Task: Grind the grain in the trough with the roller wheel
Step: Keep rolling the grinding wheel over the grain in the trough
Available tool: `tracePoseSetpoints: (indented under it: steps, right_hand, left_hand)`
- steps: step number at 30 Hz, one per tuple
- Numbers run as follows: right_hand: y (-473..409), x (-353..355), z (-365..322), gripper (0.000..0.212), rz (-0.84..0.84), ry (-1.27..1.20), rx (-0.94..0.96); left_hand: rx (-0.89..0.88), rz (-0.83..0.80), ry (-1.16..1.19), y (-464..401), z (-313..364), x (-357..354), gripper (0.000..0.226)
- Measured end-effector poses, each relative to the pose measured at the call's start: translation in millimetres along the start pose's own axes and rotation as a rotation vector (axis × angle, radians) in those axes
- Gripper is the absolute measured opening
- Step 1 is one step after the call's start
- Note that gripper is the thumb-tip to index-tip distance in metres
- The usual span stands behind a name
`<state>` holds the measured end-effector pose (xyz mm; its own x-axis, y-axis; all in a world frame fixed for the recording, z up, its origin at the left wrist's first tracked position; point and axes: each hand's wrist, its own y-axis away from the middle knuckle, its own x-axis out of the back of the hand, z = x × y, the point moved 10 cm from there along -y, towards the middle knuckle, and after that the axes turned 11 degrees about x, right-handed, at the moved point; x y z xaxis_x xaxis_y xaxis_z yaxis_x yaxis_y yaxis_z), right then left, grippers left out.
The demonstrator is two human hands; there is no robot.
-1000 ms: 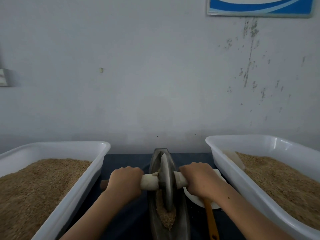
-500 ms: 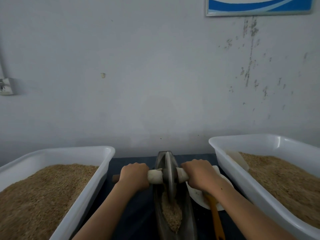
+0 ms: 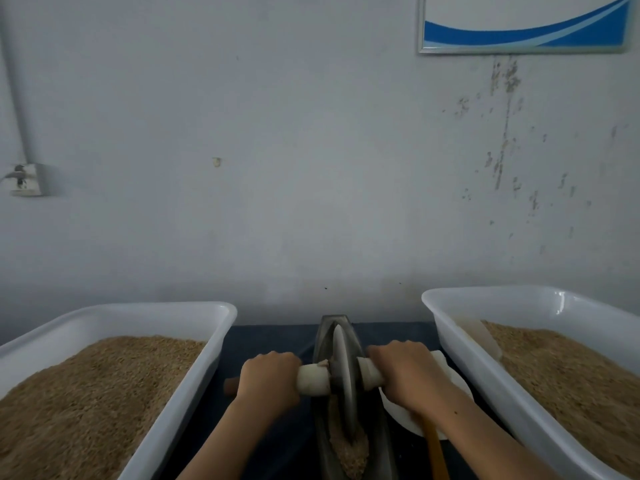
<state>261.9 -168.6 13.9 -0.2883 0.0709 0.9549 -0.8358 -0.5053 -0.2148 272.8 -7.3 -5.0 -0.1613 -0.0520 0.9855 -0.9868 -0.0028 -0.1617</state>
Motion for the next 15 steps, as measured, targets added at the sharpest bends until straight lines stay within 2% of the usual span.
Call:
tracePoseSetpoints:
  steps: [3,8,15]
  right_hand:
    - [-11,-6,7,0.026,-0.038,0.009,-0.032]
    - [-13,-2,10,0.022,0.001,-0.005,-0.023]
    - [4,-8,0,0.016,-0.084,-0.043,0.034]
  left_hand:
    - [0.010,0.001,0.004,-10,3,3,0.023]
    - [0.017,0.015,0.012,-13,4,9,0.023]
    - [-0.001,0.070,-0.056,8,6,9,0.024]
